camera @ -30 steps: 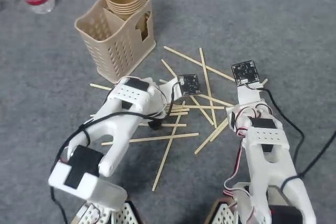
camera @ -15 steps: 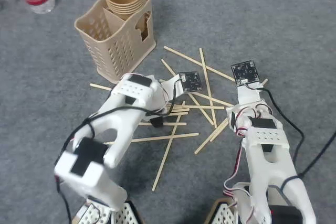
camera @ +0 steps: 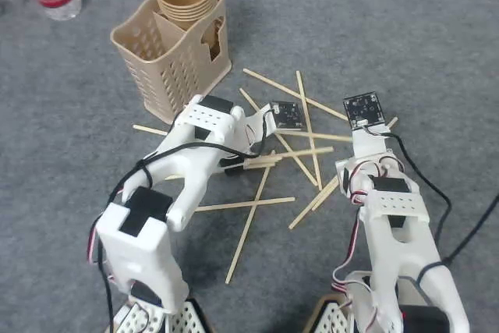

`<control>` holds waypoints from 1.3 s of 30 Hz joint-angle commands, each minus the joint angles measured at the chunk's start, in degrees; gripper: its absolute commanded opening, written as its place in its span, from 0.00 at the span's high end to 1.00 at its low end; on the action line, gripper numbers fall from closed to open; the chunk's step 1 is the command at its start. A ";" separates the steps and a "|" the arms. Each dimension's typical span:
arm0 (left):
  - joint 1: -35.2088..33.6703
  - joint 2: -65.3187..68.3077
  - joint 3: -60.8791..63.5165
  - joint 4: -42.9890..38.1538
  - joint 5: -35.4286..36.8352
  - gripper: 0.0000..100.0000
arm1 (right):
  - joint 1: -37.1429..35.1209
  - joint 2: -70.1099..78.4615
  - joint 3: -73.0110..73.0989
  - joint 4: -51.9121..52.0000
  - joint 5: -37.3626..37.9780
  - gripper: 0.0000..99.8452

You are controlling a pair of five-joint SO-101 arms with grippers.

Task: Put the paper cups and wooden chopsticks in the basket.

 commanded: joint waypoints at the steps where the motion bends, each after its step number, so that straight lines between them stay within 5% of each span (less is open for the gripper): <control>1: 1.14 -0.53 -1.98 1.93 -0.44 0.98 | -1.10 -1.54 -0.53 -1.01 0.44 0.99; 13: 2.46 -0.70 -2.15 2.64 -0.44 0.99 | -1.45 -1.54 -0.53 -1.10 0.70 0.99; 25: 6.68 -10.55 -11.82 19.78 0.44 0.99 | -1.10 -1.45 -0.44 -1.89 0.70 0.99; 39: 7.03 -21.19 -29.49 16.26 25.49 0.99 | 1.54 -1.63 -0.44 -2.07 0.18 0.99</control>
